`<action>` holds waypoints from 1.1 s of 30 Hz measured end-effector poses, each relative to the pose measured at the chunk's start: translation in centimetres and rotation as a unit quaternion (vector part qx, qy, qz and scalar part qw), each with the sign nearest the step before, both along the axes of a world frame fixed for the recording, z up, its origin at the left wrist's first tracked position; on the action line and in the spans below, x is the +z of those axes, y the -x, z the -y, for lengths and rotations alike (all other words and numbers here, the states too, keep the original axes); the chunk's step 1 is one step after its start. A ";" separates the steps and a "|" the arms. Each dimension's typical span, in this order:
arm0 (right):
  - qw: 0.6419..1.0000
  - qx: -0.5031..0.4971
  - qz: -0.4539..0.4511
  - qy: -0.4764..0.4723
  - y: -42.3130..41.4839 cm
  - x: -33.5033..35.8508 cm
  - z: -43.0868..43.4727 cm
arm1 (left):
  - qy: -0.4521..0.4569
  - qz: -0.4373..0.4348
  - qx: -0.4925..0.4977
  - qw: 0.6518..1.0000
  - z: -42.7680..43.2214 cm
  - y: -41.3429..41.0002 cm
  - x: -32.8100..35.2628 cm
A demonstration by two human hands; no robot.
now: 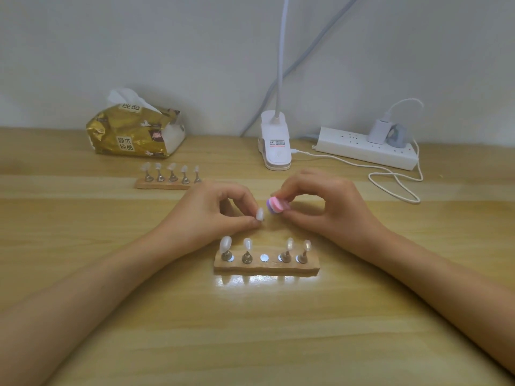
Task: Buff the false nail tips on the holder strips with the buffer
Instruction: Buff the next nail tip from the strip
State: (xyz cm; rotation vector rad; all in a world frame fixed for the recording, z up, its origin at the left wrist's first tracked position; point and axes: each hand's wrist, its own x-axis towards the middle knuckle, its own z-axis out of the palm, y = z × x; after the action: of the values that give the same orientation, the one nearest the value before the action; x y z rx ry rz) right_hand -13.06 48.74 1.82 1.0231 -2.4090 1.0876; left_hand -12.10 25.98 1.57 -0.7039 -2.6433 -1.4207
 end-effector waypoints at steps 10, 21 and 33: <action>0.987 0.003 0.123 0.100 0.2 0.3 -0.3 | -0.020 0.047 -0.049 0.997 1.0 -2.4 5.0; 0.987 0.002 0.138 0.083 0.0 0.4 -0.2 | 0.075 -0.064 -0.045 0.994 -0.6 -5.1 1.4; 0.980 -0.011 0.165 0.107 0.4 0.3 -0.2 | 0.055 0.006 0.015 0.998 -1.9 -4.9 1.3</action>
State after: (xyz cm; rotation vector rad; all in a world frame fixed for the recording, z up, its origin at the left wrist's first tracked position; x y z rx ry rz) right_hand -13.41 48.96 2.15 0.7943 -2.4676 1.5761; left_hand -7.21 27.91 2.90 -0.6632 -2.7470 -1.2858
